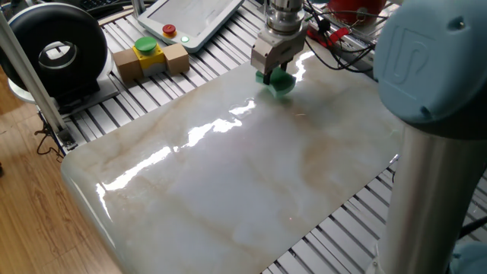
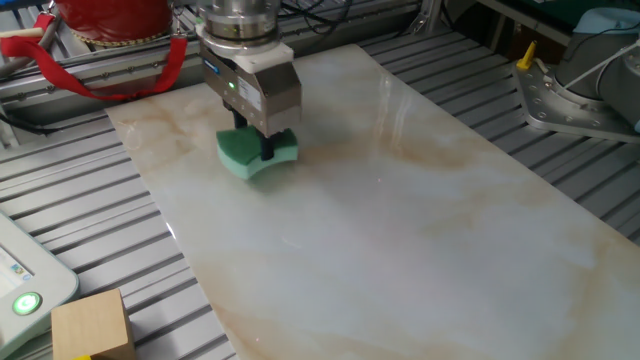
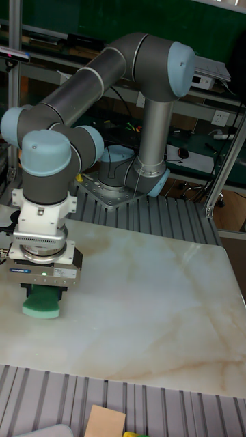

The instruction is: Clean the tabletop with a sponge

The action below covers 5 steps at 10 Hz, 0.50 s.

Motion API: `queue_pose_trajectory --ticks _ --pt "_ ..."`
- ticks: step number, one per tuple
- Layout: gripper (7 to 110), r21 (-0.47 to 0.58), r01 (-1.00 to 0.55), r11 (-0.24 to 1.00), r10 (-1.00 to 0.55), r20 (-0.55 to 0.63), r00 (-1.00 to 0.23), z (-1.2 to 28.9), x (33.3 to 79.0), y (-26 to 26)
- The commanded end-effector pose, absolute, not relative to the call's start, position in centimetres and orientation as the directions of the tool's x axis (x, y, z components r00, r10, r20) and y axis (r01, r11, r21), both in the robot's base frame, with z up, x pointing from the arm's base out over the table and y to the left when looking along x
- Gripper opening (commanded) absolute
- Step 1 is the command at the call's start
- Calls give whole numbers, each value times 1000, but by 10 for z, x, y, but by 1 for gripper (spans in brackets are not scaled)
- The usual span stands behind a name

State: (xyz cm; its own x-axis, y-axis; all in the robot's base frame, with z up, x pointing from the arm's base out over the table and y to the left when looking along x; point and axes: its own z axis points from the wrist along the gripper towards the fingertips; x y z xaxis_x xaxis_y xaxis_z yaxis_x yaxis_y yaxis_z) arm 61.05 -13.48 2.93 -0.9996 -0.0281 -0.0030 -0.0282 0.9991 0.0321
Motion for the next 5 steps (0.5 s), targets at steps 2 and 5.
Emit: queue_pose_trajectory --ticks 2,5 --pt "7 38 5 999 7 -42 -999 22 602 -117" --pt "7 44 -13 999 -12 -22 -1000 16 593 -129"
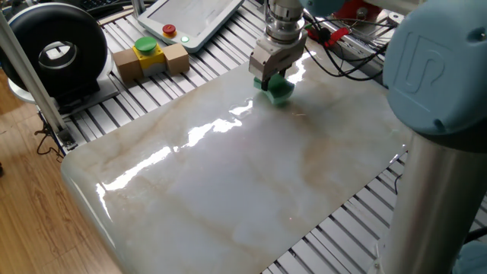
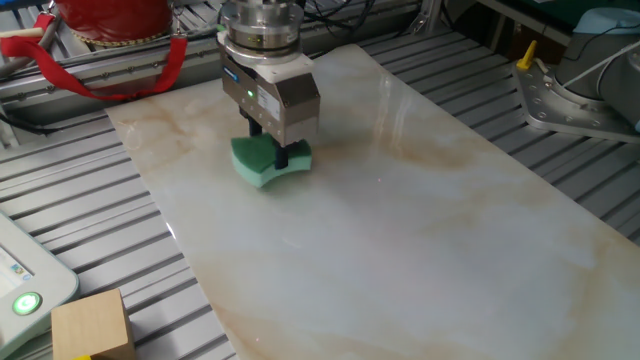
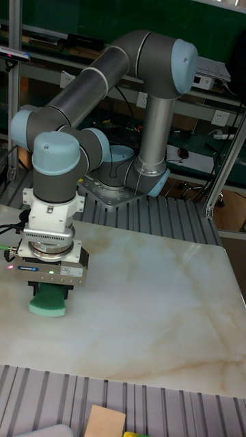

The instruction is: Clean the tabletop with a sponge

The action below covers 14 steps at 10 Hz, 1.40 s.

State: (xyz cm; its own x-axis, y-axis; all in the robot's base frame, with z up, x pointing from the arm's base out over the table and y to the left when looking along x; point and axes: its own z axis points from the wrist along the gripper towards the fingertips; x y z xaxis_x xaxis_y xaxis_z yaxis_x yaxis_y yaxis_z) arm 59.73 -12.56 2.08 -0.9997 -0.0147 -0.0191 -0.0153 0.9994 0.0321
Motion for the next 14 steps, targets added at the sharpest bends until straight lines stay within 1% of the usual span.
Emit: queue_pose_trajectory --ticks 1,3,11,14 --pt "7 53 -21 998 -19 -28 -999 10 593 -133" --pt "7 60 -21 998 -19 -33 -999 5 594 -134" --pt "7 38 7 999 7 -10 -1000 7 595 -122" --pt "7 26 7 1000 7 1 -1000 0 597 -120"
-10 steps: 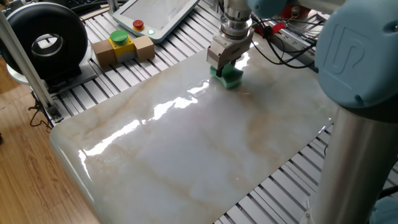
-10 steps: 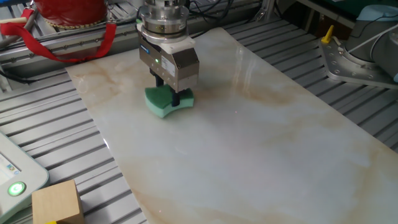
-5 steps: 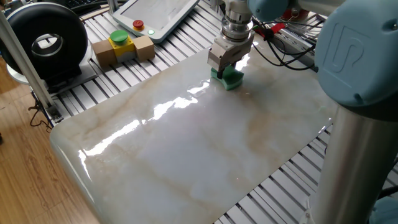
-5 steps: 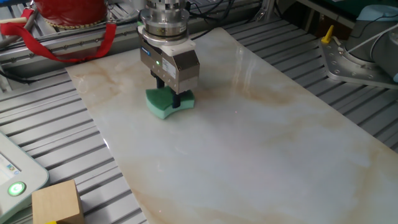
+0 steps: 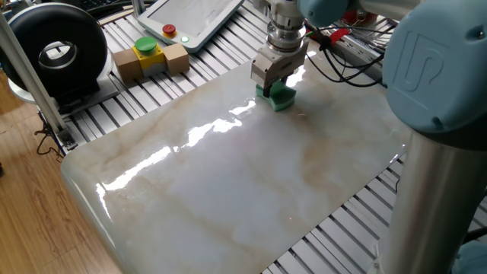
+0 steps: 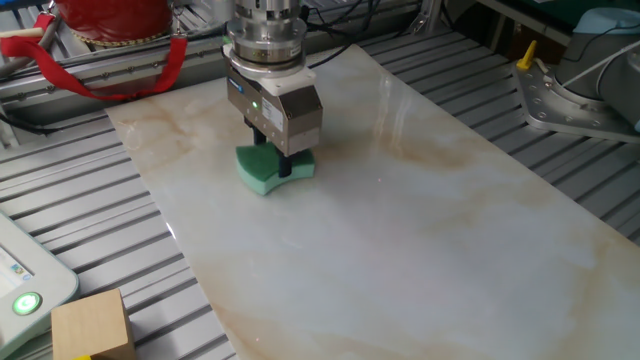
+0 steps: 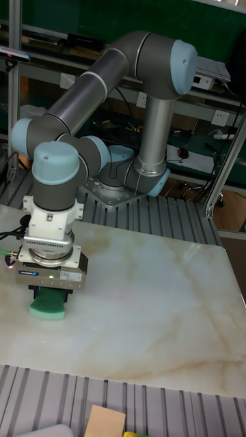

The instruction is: Clean the tabletop with a sponge

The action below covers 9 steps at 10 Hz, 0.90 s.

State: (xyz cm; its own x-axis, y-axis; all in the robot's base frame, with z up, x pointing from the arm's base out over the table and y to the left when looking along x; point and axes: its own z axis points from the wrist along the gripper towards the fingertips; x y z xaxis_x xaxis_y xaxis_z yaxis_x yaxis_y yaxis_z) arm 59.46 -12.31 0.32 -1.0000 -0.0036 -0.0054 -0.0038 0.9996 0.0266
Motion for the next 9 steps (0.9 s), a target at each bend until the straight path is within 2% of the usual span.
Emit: queue_pose_trajectory --ticks 1,9 --pt "7 24 6 1000 5 19 -1000 -2 592 -119" --pt "7 31 19 999 18 36 -999 3 591 -108"
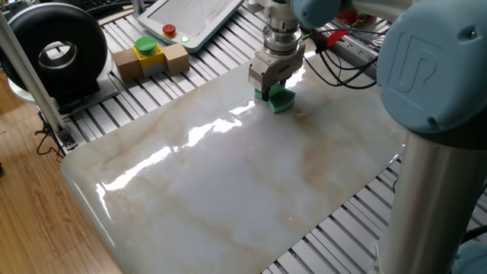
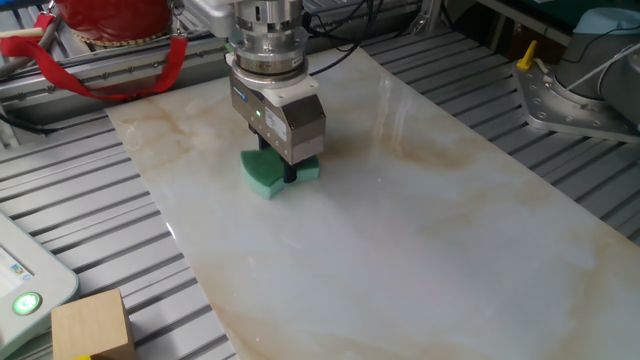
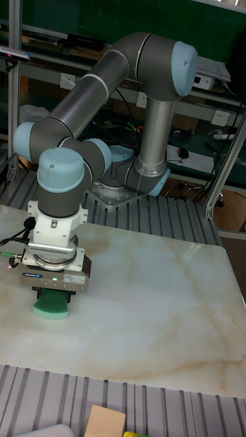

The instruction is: Clean the tabletop with a sponge

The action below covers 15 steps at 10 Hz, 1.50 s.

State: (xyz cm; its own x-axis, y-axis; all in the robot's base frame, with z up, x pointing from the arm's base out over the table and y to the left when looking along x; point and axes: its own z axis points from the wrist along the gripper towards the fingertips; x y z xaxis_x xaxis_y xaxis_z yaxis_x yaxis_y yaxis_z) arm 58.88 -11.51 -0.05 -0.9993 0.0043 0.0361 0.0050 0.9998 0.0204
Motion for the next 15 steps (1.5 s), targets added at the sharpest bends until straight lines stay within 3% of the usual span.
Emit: queue_pose_trajectory --ticks 1,15 --pt "7 37 26 999 24 36 -999 3 592 -104" --pt "7 56 45 997 44 32 -999 -5 601 -84"
